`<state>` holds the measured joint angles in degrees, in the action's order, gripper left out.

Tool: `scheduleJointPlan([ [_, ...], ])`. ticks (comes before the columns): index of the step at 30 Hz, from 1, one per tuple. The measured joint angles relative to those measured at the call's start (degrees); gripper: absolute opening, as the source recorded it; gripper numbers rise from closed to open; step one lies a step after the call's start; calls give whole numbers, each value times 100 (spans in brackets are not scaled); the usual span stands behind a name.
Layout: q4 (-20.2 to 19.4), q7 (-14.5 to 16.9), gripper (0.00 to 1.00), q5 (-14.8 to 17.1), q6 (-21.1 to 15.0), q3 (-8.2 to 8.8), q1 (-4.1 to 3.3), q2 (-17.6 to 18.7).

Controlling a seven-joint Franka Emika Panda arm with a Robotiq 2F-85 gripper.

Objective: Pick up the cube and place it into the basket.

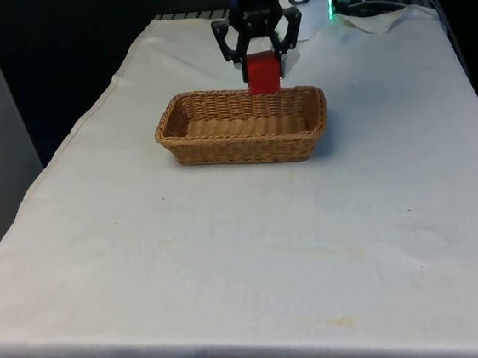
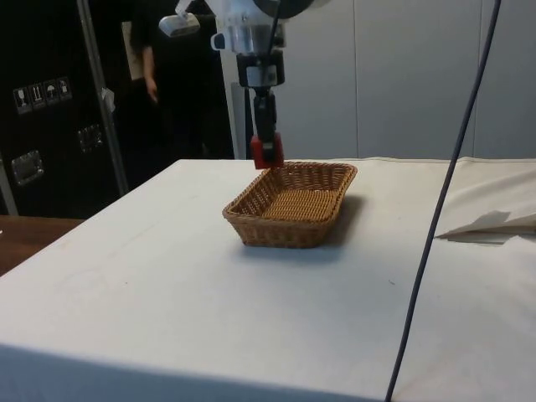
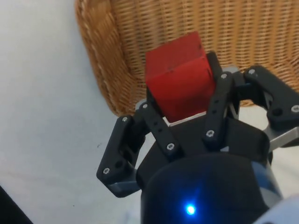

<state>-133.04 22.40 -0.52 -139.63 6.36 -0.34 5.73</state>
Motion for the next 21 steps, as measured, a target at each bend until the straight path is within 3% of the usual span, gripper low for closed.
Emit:
scheduleJointPlan([
  [9, -229, 281, 0, 0, -195, 229, 6, 109],
  [21, -206, 659, 0, 0, -355, 533, 11, 384],
])
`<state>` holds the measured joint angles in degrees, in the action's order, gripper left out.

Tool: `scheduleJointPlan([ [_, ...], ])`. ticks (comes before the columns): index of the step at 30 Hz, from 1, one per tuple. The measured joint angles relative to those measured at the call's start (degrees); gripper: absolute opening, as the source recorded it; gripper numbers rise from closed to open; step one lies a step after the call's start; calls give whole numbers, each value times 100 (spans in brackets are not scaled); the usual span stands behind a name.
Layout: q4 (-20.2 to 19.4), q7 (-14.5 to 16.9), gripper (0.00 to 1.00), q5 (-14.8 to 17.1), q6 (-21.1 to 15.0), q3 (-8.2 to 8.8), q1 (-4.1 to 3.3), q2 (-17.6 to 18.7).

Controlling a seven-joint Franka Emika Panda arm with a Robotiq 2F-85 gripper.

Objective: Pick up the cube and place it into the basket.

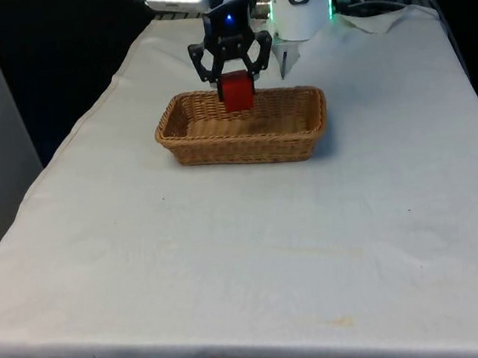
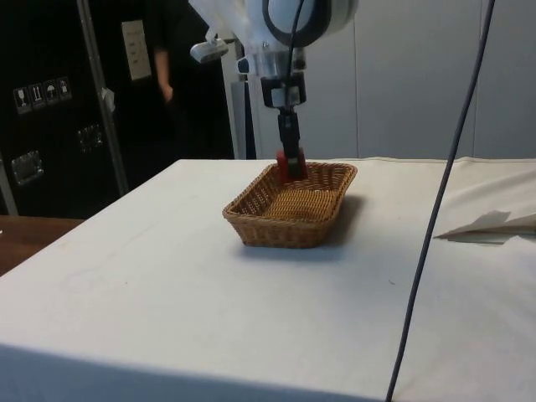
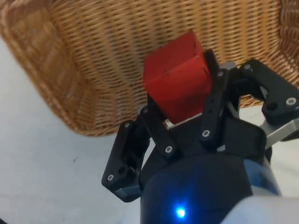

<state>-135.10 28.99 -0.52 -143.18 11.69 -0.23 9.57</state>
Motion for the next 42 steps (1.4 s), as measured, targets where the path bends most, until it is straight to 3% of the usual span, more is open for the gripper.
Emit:
scheduleJointPlan([
  [5, 6, 246, 0, 23, -241, 183, 11, 235],
  [15, 11, 401, 0, 69, -722, 298, 23, 642],
  [27, -6, 390, 0, 160, -854, 252, 6, 722],
  [33, -63, 189, 0, 206, -900, 138, -23, 722],
  [42, -69, 178, 0, 206, -911, 143, -23, 722],
])
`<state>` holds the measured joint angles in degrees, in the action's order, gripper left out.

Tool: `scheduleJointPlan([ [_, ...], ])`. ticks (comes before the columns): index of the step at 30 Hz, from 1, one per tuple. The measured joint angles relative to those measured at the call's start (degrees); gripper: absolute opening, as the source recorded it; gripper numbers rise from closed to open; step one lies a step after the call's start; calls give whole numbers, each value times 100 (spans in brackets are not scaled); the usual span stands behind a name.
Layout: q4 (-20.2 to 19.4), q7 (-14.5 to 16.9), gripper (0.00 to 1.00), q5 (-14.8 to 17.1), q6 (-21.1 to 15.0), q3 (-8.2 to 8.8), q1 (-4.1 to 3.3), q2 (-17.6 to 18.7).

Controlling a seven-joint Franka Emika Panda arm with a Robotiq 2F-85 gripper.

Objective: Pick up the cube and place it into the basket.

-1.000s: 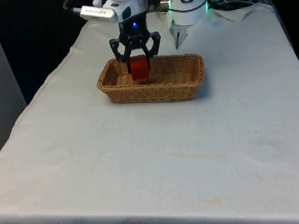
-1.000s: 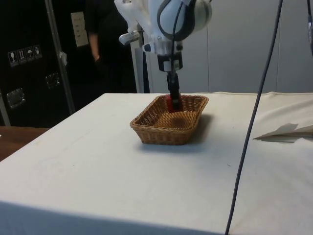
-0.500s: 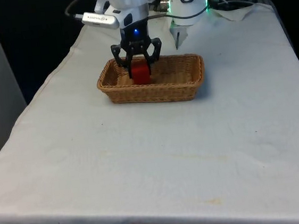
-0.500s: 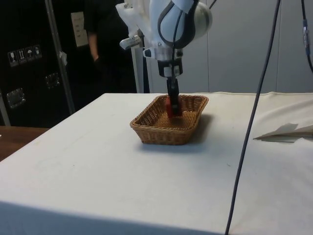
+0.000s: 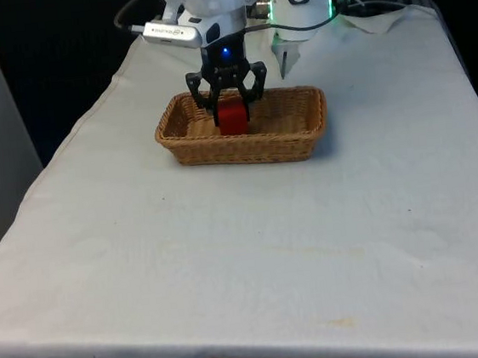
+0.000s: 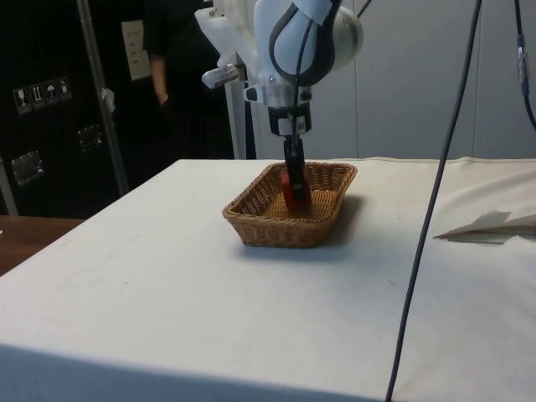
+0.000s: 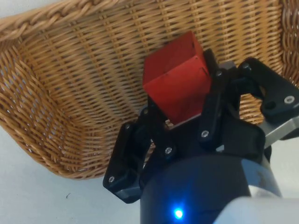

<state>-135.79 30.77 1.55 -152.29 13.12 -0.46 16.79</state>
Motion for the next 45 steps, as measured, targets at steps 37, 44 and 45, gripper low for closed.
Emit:
scheduleJointPlan([
  [37, 6, 0, 100, -6, 533, 34, 0, -665],
  [44, 11, 0, 100, -11, 900, 52, 0, -1117],
  [45, 17, 0, 100, -11, 945, 52, 0, -1163],
])
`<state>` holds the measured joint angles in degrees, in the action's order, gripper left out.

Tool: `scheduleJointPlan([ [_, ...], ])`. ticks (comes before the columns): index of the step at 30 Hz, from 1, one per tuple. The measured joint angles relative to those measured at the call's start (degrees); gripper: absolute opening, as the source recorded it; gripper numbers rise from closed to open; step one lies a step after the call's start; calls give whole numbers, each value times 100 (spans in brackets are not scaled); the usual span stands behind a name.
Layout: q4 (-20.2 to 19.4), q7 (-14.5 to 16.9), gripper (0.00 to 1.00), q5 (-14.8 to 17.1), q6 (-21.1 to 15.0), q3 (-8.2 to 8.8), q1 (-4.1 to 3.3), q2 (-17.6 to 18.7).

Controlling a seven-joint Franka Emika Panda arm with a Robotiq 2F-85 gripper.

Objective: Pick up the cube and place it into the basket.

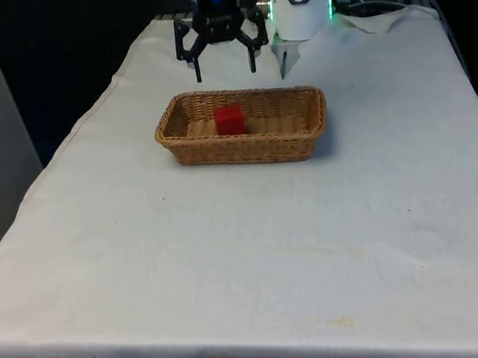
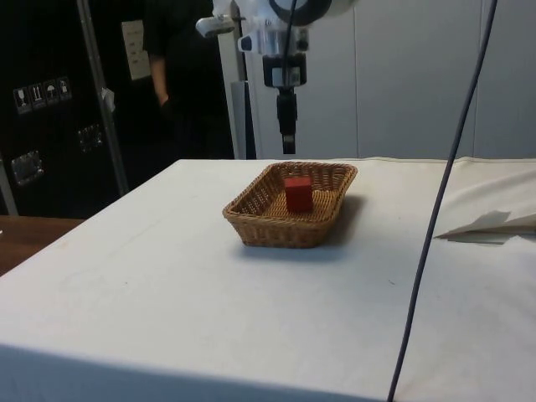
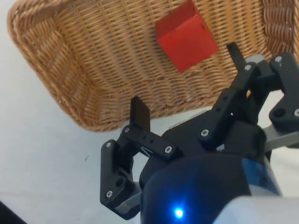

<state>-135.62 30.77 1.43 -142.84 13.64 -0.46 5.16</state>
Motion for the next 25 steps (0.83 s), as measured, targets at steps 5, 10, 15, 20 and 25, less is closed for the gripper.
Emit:
scheduleJointPlan([
  [5, 29, 0, 100, 0, 160, 11, 0, -172],
  [10, 63, 0, 100, 0, 367, 17, 0, -390],
  [15, 120, 0, 100, 0, 602, 23, 0, -630],
  [20, 183, 0, 100, 0, 779, 29, 0, -773],
  [25, 241, -6, 100, 0, 980, 29, 0, -945],
])
